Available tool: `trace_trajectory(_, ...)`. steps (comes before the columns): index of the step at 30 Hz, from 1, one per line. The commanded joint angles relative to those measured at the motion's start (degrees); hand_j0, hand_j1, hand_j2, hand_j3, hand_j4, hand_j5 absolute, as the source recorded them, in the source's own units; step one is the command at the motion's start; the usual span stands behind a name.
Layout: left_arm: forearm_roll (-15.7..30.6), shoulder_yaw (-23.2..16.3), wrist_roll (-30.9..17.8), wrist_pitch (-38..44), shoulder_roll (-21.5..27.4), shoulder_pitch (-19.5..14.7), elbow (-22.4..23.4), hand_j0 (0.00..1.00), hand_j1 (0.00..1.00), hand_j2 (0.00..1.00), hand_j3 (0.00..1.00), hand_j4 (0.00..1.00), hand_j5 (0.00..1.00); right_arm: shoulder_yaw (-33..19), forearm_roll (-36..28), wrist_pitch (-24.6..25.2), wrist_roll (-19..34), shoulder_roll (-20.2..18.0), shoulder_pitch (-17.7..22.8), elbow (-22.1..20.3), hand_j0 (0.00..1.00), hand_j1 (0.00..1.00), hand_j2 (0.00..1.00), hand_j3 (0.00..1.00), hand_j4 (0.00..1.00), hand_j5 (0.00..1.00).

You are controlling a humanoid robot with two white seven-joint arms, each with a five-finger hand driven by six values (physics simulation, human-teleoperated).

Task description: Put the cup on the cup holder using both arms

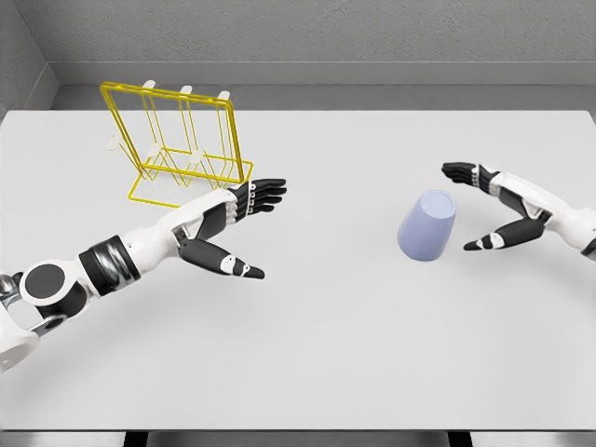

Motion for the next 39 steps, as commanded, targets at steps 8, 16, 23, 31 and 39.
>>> trace_trajectory(8,0.1,0.1,0.0,0.0,0.0,0.0,0.1,1.00,1.00,1.00,1.00,1.00,1.00,0.9,-0.4,0.1,0.0,1.0,-0.2,-0.3,1.00,1.00,1.00,1.00,1.00,1.00)
trace_trajectory(16,0.1,0.2,0.0,0.3,0.0,0.0,0.3,1.00,1.00,1.00,1.00,1.00,1.00,0.8,-0.6,0.1,0.0,2.5,-0.1,0.2,1.00,1.00,1.00,1.00,1.00,1.00)
trace_trajectory(23,0.1,0.2,0.0,0.4,0.0,0.0,0.4,1.00,1.00,1.00,1.00,1.00,1.00,0.8,-0.6,0.1,0.0,3.7,-0.3,1.1,1.00,1.00,1.00,1.00,1.00,1.00)
trace_trajectory(31,0.1,0.2,0.0,0.5,-0.5,0.0,0.9,1.00,1.00,1.00,1.00,1.00,1.00,0.9,-0.6,0.1,0.0,5.3,-0.4,3.4,1.00,1.00,1.00,1.00,1.00,1.00)
trace_trajectory(39,0.1,0.2,0.0,0.5,-1.1,0.0,1.5,1.00,1.00,1.00,1.00,1.00,1.00,1.5,-0.6,0.1,0.0,6.4,-0.4,5.3,1.00,1.00,1.00,1.00,1.00,1.00)
